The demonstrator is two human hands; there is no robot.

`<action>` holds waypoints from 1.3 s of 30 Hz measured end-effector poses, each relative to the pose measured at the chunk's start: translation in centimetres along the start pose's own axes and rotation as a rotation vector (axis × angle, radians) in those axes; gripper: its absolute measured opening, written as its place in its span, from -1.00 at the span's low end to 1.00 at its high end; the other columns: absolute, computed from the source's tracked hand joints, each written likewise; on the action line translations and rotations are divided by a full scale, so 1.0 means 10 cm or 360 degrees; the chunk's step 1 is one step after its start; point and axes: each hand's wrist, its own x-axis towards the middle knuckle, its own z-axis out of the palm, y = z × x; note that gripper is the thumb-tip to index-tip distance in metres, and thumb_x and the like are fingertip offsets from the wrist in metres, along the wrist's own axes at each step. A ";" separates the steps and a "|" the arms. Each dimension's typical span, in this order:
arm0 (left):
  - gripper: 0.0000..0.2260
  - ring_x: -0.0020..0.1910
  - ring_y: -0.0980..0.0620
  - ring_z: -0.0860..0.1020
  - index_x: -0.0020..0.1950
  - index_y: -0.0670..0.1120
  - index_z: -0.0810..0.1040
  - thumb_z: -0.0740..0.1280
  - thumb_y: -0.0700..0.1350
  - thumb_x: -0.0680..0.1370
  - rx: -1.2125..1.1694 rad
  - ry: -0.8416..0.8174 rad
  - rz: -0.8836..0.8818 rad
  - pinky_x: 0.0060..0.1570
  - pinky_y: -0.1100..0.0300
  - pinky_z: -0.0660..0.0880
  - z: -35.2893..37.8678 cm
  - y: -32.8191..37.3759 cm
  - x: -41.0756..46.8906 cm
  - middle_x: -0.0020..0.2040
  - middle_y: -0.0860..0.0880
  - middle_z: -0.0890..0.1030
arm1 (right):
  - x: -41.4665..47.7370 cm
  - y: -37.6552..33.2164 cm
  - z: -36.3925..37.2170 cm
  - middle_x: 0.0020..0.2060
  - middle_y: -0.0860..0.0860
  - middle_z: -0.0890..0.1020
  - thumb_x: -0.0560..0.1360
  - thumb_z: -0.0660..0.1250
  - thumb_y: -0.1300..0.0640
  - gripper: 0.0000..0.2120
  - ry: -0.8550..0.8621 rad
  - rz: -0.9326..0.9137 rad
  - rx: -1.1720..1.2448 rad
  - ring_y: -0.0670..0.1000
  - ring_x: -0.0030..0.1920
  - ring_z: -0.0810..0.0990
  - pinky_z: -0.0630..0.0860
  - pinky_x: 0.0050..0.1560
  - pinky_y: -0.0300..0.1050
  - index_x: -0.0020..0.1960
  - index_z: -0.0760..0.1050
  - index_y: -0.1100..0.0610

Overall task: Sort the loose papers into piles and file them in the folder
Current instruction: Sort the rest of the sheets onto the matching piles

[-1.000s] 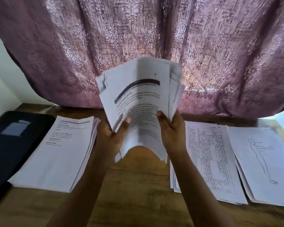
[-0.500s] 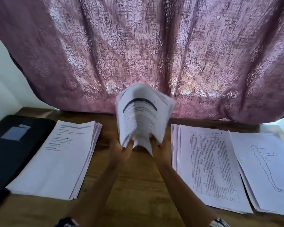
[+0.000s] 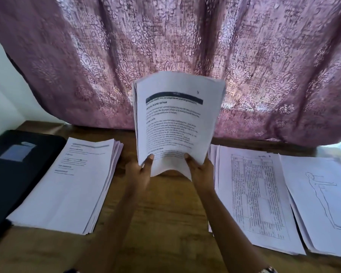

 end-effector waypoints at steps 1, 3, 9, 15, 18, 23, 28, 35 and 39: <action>-0.84 -0.08 0.18 0.58 0.11 -0.02 0.49 0.37 -0.08 0.55 -0.0048 -0.0072 0.0005 -0.03 0.20 0.50 -0.07 -0.01 0.03 0.01 0.05 0.62 | 0.03 -0.02 -0.05 0.06 -0.10 0.65 0.50 0.40 0.06 -0.63 -0.0026 -0.0023 -0.0035 -0.17 0.03 0.63 0.62 0.01 -0.16 0.28 0.47 0.07; -0.76 0.05 0.05 0.62 0.18 0.02 0.52 0.41 -0.10 0.53 -0.0079 -0.0234 -0.0062 0.05 0.11 0.53 -0.23 -0.05 0.05 0.12 0.02 0.64 | 0.04 -0.05 -0.15 0.05 -0.20 0.61 0.55 0.33 0.06 -0.62 -0.0084 -0.0049 -0.0187 -0.27 -0.03 0.62 0.56 -0.12 -0.38 0.34 0.39 0.07; -0.71 -0.14 0.22 0.63 0.07 -0.01 0.45 0.32 -0.38 0.52 -0.0052 -0.0424 -0.0149 -0.26 0.48 0.49 -0.40 -0.15 -0.33 -0.19 0.22 0.64 | -0.23 0.28 -0.25 0.17 0.01 0.60 0.59 0.24 0.08 -0.72 -0.0309 0.0427 -0.0578 0.01 -0.02 0.62 0.58 -0.05 -0.16 0.29 0.41 0.05; -0.44 0.21 -0.05 0.51 0.43 -0.05 0.29 0.34 0.09 0.50 0.0849 -0.0211 -0.0246 0.23 -0.06 0.47 -0.57 -0.51 -0.66 0.35 -0.09 0.45 | -0.62 0.51 -0.31 0.22 0.00 0.58 0.58 0.25 0.10 -0.70 -0.0446 0.0627 -0.0725 0.07 0.12 0.60 0.56 0.11 -0.03 0.31 0.41 0.08; -0.36 0.36 -0.21 0.39 0.47 -0.04 0.28 0.33 0.18 0.46 0.1251 -0.0061 0.0097 0.30 -0.16 0.35 -0.38 -0.48 -0.61 0.42 -0.17 0.38 | -0.74 0.52 -0.34 0.21 -0.04 0.57 0.60 0.23 0.08 -0.72 -0.0501 0.0645 -0.0757 0.01 0.08 0.60 0.55 -0.09 -0.23 0.30 0.40 0.06; -0.49 0.50 -0.19 0.22 0.47 -0.03 0.36 0.28 0.12 0.55 0.1510 -0.0388 0.0511 0.42 -0.20 0.17 0.15 -0.50 -0.09 0.51 -0.13 0.28 | -0.89 0.47 -0.41 0.20 -0.04 0.57 0.60 0.23 0.04 -0.79 -0.0641 0.0737 -0.0945 -0.11 -0.10 0.55 0.45 -0.31 -0.38 0.22 0.36 0.01; -0.56 0.51 -0.07 0.22 0.50 0.02 0.30 0.11 0.09 0.64 0.1595 -0.0652 0.0554 0.47 -0.05 0.10 0.31 -0.77 0.14 0.52 -0.02 0.29 | -0.86 0.04 -0.46 0.06 -0.04 0.61 0.60 0.18 -0.10 -0.68 -0.0545 0.0335 -0.1974 -0.01 -0.02 0.64 0.47 -0.18 -0.21 0.24 0.34 0.08; -0.58 0.51 -0.05 0.23 0.49 0.03 0.34 0.12 0.10 0.64 0.1503 -0.0589 0.0591 0.46 -0.04 0.05 0.30 -0.90 0.15 0.50 0.00 0.31 | 0.12 0.35 -0.11 0.44 0.05 0.35 0.58 0.26 0.00 -0.49 -0.0850 -0.0274 -0.1696 0.12 0.37 0.41 0.35 0.35 0.09 0.47 0.25 0.10; -0.58 0.49 -0.04 0.26 0.44 0.00 0.41 0.10 0.08 0.63 0.1390 -0.0541 0.0630 0.41 0.06 0.05 0.29 -0.95 0.19 0.47 -0.01 0.37 | 0.28 0.67 -0.05 0.51 0.08 0.23 0.59 0.19 -0.11 -0.37 -0.0845 -0.0260 -0.1806 0.13 0.47 0.25 0.13 0.48 0.10 0.54 0.07 0.12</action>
